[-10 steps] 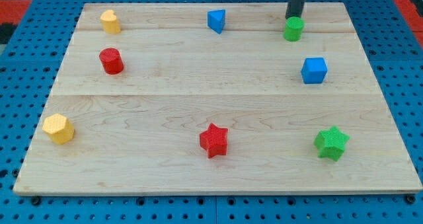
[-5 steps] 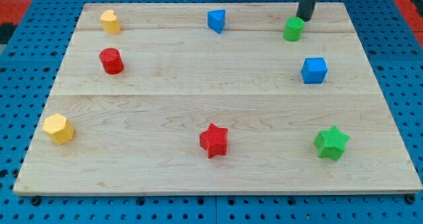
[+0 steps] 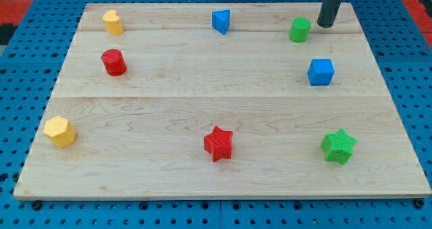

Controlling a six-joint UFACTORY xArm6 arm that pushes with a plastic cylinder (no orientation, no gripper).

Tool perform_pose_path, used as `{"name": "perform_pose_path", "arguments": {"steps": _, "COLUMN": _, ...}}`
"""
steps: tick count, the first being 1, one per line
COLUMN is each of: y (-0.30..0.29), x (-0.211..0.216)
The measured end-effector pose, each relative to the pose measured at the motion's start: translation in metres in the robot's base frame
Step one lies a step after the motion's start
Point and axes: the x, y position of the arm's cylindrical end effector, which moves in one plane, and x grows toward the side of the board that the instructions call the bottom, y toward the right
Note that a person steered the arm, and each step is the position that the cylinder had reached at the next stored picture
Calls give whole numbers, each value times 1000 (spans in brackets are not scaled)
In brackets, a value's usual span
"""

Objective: Push the green circle in between the blue cube and blue triangle

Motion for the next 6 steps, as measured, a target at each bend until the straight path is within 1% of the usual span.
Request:
{"name": "perform_pose_path", "arguments": {"steps": 2, "y": -102, "x": 0}}
{"name": "perform_pose_path", "arguments": {"steps": 3, "y": -96, "x": 2}}
{"name": "perform_pose_path", "arguments": {"steps": 4, "y": -102, "x": 28}}
{"name": "perform_pose_path", "arguments": {"steps": 5, "y": -105, "x": 40}}
{"name": "perform_pose_path", "arguments": {"steps": 6, "y": -90, "x": 34}}
